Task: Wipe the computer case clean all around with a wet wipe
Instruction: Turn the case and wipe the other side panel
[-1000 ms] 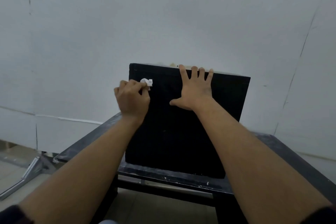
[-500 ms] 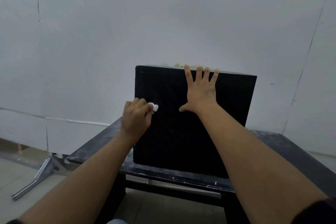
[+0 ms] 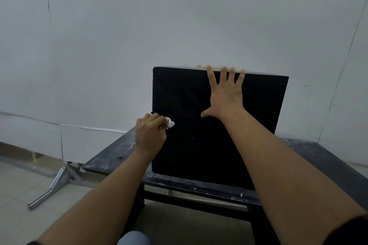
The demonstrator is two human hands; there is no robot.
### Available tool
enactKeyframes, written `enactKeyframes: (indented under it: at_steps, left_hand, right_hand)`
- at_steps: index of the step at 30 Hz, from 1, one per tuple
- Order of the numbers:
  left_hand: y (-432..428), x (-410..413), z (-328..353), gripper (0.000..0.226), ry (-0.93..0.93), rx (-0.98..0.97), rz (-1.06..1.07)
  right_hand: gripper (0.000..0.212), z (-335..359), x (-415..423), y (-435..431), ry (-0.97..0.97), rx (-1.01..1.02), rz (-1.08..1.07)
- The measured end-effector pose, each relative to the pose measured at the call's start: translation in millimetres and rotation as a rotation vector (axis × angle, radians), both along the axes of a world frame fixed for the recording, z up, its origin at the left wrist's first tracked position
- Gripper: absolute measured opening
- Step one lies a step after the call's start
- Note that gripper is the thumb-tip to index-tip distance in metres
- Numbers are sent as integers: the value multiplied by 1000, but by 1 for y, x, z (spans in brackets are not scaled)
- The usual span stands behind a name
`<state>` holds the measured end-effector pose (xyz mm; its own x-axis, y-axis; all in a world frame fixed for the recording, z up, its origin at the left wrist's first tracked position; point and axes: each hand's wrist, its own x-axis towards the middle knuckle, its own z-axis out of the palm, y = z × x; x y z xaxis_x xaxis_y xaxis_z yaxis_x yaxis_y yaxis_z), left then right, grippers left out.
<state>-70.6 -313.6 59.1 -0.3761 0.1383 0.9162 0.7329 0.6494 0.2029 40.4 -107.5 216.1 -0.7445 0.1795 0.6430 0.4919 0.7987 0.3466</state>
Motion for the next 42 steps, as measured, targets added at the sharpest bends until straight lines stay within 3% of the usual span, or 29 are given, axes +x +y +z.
enactKeyframes:
  at_steps: [3,6,8,11,15,18,27,33,37,42]
  left_hand:
    - [2,-4,20,23,4,32,8]
    - [-1,-11,60,17,-78,318,45]
    - [-6,-15,77,17,-109,389,28]
    - [-12,-11,64,23,-136,304,-70]
    - [-13,-6,0,28,-261,212,-33]
    - [-4,8,-19,26,-219,106,19]
    - [19,-5,79,13,-35,243,-10]
    - [27,20,-17,26,-93,-117,-76]
    - [30,24,-19,17,-95,-163,-31]
    - [29,15,54,15,-54,172,39]
  right_hand:
    - [163,0,-1,1,2,9,-8]
    - [164,-1,-2,1,6,8,-2]
    - [164,-2,-2,2,6,8,-1]
    - [164,-1,-4,1,7,6,-2]
    - [164,0,-3,1,6,4,-6]
    - [164,-2,-3,0,-1,0,-2]
    - [162,-2,-4,10,7,-5,69]
    - [157,1,3,22,-8,-35,185]
    - [154,1,2,23,-4,-42,193]
    - [149,-3,-1,25,13,-56,211]
